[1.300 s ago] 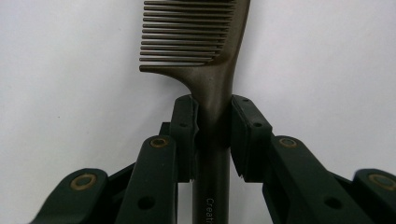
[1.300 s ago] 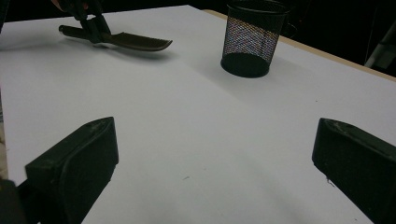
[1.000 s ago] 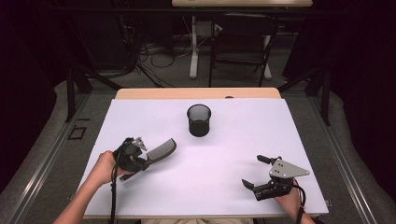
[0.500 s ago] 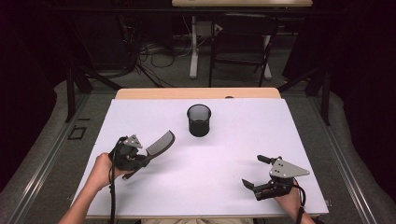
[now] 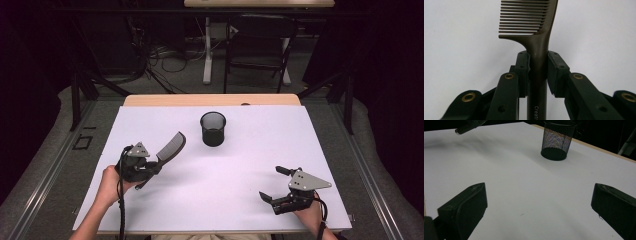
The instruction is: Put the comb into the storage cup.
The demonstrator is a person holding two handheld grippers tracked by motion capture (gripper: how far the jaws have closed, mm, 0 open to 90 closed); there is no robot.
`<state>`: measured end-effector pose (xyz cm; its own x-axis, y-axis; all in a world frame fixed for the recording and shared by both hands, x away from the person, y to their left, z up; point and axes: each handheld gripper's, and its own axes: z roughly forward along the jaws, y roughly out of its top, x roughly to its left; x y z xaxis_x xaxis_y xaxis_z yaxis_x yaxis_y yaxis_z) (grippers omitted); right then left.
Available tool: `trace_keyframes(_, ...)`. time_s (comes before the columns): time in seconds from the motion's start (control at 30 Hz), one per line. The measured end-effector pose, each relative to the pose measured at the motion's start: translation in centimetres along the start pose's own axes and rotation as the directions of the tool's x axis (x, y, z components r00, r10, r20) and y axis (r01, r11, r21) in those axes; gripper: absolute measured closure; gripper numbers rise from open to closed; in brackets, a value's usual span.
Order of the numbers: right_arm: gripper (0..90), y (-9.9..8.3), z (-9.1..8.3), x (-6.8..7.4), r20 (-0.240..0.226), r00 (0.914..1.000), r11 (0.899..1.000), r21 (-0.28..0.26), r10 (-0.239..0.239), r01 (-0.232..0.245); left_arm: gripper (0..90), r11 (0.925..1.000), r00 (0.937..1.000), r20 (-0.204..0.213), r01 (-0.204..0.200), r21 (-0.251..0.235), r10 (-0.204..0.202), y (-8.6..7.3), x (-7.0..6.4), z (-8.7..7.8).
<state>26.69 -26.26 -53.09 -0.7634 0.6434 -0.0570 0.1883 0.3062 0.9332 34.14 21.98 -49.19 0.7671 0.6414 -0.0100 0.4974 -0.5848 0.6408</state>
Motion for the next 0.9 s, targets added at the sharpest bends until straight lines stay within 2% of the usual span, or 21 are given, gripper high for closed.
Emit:
trace_keyframes(0.3, 0.0, 0.01, 0.05, -0.05, 0.003, 1.0000, 1.000, -0.002, 0.002, -0.002, 72.6, 0.9972, 0.9992, -0.039, 0.006, -0.074, -0.009, 0.21, -0.38, -0.09)
trace_keyframes(0.57, 0.0, 0.02, -0.02, -0.19, 0.008, 1.0000, 1.000, -0.004, 0.003, -0.003, 72.6, 0.9903, 0.9975, -0.062, 0.024, -0.137, -0.033, 0.21, -0.38, 0.11)
trace_keyframes(0.73, 0.0, -0.08, 0.17, -0.23, 0.004, 0.9999, 1.000, 0.000, 0.014, -0.014, 72.6, 0.9828, 0.9969, -0.062, 0.036, -0.181, -0.048, 0.16, -0.40, 0.44)
trace_keyframes(0.9, 0.0, -0.05, 0.13, -0.17, 0.002, 0.9999, 1.000, 0.007, 0.011, -0.011, 72.6, 0.9778, 0.9961, -0.061, 0.050, -0.203, -0.064, 0.12, -0.32, 0.64)
